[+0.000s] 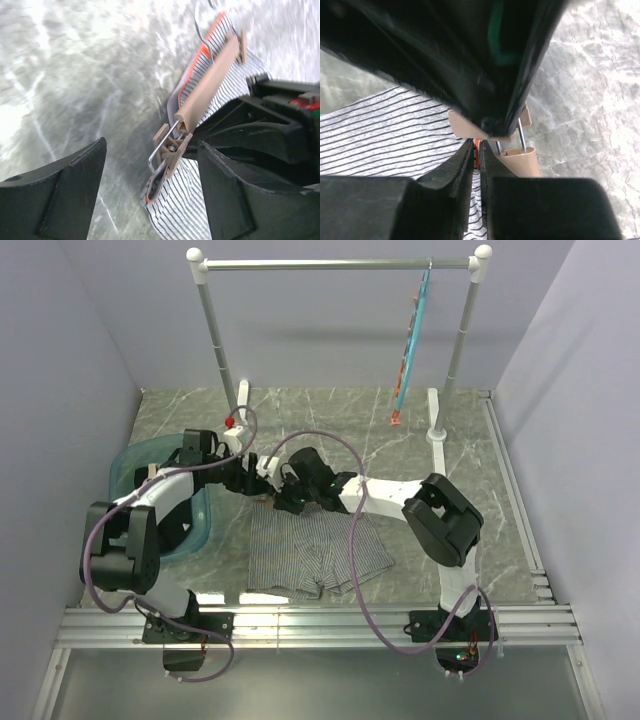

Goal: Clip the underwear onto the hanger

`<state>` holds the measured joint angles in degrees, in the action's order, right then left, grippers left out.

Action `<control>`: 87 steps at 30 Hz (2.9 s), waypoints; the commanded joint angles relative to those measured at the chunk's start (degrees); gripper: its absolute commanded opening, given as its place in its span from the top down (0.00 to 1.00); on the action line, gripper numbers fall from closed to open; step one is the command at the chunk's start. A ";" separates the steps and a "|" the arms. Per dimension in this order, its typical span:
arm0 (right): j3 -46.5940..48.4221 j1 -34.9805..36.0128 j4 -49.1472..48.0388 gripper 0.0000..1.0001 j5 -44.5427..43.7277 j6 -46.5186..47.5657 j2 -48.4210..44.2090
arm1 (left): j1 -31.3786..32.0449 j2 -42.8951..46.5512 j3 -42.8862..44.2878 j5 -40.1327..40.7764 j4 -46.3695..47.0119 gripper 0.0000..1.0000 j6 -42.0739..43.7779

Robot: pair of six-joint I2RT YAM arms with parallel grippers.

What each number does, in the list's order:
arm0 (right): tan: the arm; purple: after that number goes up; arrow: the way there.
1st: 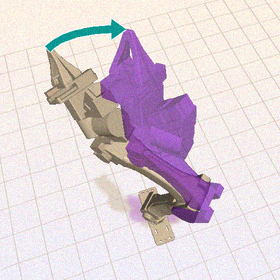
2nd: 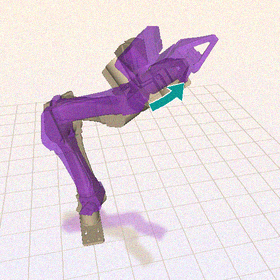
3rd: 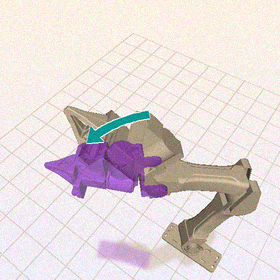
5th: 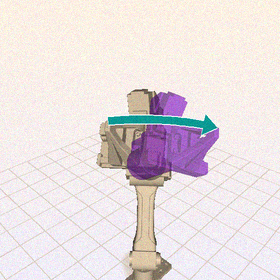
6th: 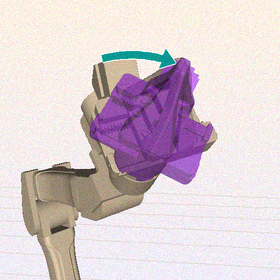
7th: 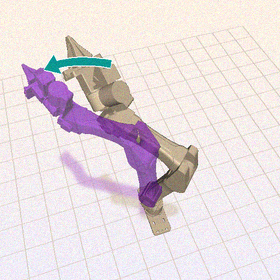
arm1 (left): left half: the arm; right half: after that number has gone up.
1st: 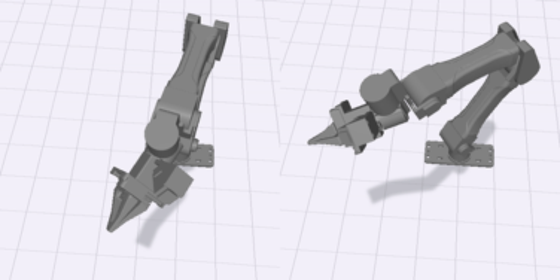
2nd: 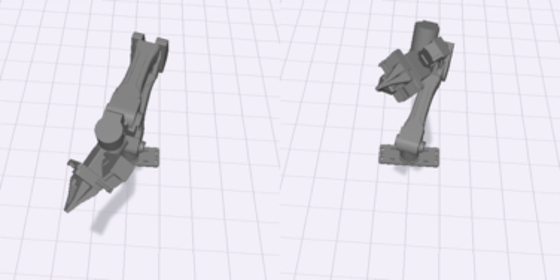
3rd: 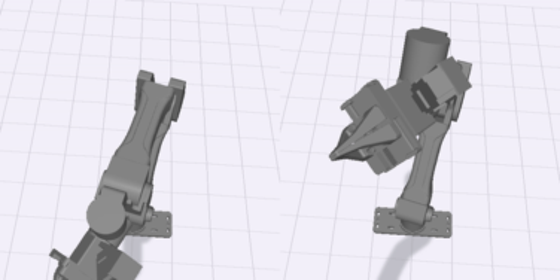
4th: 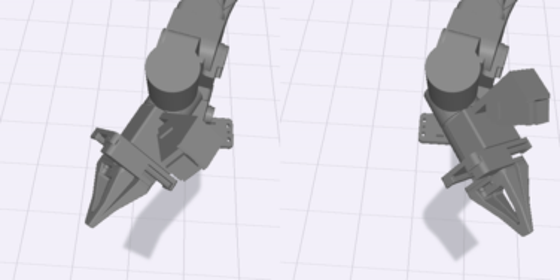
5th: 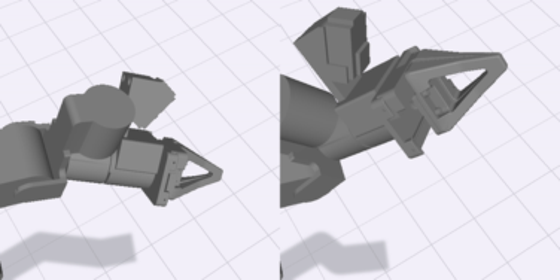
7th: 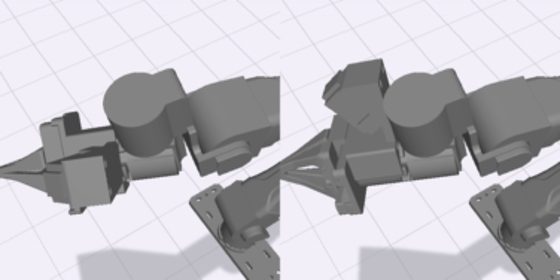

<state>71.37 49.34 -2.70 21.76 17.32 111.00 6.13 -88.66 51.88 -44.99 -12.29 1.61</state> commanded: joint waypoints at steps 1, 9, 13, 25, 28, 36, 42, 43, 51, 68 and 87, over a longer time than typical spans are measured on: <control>3.07 0.40 1.47 0.81 -2.33 -0.89 0.88 | -0.86 3.93 -1.86 4.47 6.05 0.21 -8.44; 3.07 0.58 2.26 0.55 -2.69 -2.11 -0.43 | -1.73 9.73 -3.71 5.35 9.91 0.20 -15.48; 4.03 0.58 3.75 0.52 -1.90 -4.13 -3.59 | -2.09 11.75 -3.36 5.35 10.71 0.21 -16.02; -8.33 -20.76 16.67 0.53 11.72 -20.04 -29.42 | 8.09 7.28 3.49 10.71 3.24 0.27 9.80; -12.47 -26.38 19.74 0.53 12.52 -20.92 -34.96 | 12.84 3.95 5.25 10.19 3.24 0.29 15.34; -21.70 -34.48 24.68 0.54 15.16 -25.13 -43.23 | 24.27 -7.22 13.33 12.56 3.15 0.33 30.71; -28.13 -38.44 19.13 0.57 14.36 -29.45 -44.39 | 29.10 -13.29 16.85 13.52 1.40 0.36 38.63; -28.22 -38.44 19.22 0.57 15.84 -29.36 -43.51 | 29.46 -13.73 16.85 13.70 1.48 0.37 39.08; -31.46 -38.53 14.40 0.61 18.32 -31.81 -38.85 | 30.52 -16.36 15.80 14.14 3.15 0.41 41.54; -28.57 -41.34 4.20 0.62 21.04 -40.09 -22.15 | 31.92 -21.37 18.79 14.58 0.87 0.54 44.71; -26.29 -42.31 -1.96 0.60 24.03 -38.26 -17.92 | 31.75 -12.94 11.84 13.61 5.44 1.00 39.62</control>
<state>43.62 7.88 -1.78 44.69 -23.81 94.96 37.85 -105.41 64.20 -29.89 -8.25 42.54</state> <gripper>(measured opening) 0.403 0.012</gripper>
